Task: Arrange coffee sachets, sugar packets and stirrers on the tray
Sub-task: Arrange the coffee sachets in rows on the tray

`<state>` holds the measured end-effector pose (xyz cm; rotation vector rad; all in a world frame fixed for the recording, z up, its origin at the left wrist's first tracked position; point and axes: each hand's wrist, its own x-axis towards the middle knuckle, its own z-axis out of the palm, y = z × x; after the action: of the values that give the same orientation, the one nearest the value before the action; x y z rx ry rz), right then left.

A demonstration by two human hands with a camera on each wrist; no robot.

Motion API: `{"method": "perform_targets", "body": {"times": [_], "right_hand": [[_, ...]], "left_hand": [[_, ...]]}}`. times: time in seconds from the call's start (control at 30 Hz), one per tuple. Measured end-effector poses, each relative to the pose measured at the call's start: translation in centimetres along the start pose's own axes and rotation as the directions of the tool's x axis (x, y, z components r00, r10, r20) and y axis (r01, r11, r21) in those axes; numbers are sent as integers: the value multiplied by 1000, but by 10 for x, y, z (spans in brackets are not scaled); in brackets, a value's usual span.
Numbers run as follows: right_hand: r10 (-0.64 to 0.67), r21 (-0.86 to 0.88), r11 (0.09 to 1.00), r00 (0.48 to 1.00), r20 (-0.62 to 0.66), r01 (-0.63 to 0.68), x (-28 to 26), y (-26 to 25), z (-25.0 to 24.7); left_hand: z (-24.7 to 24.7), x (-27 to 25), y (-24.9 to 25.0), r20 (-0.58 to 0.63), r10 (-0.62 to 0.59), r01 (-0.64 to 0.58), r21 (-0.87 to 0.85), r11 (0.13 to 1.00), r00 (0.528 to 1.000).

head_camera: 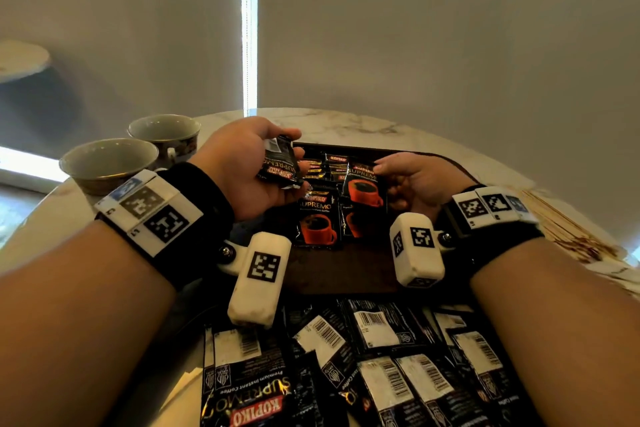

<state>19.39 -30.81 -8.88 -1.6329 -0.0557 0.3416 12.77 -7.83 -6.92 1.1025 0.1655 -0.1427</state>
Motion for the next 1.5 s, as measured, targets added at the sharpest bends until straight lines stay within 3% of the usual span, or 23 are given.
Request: {"method": "perform_targets", "body": {"times": [0.3,0.57,0.77,1.03,1.23,1.5], "right_hand": [[35,-41,999,999,15,-35,-5,-2,-1],[135,-178,976,990,38,-126,-7,-3,-4],[127,-214,969,992,0,-124,-13,-3,0],[71,-424,903,997,-14,-70,-16,-8,5],[77,-375,925,997,15,-66,-12,-7,2],[146,-61,988,984,104,-140,-10,-8,0]], "left_hand": [[-3,0,0,8,-2,2,-3,1000,1000],[-5,0,1,17,-8,8,-20,1000,1000],[-7,1,1,42,-42,42,4,999,998],[-9,6,-1,60,-84,82,49,995,995],[-7,5,-2,40,-94,91,57,994,995],[-4,1,0,-4,-55,55,-1,999,998]]}}
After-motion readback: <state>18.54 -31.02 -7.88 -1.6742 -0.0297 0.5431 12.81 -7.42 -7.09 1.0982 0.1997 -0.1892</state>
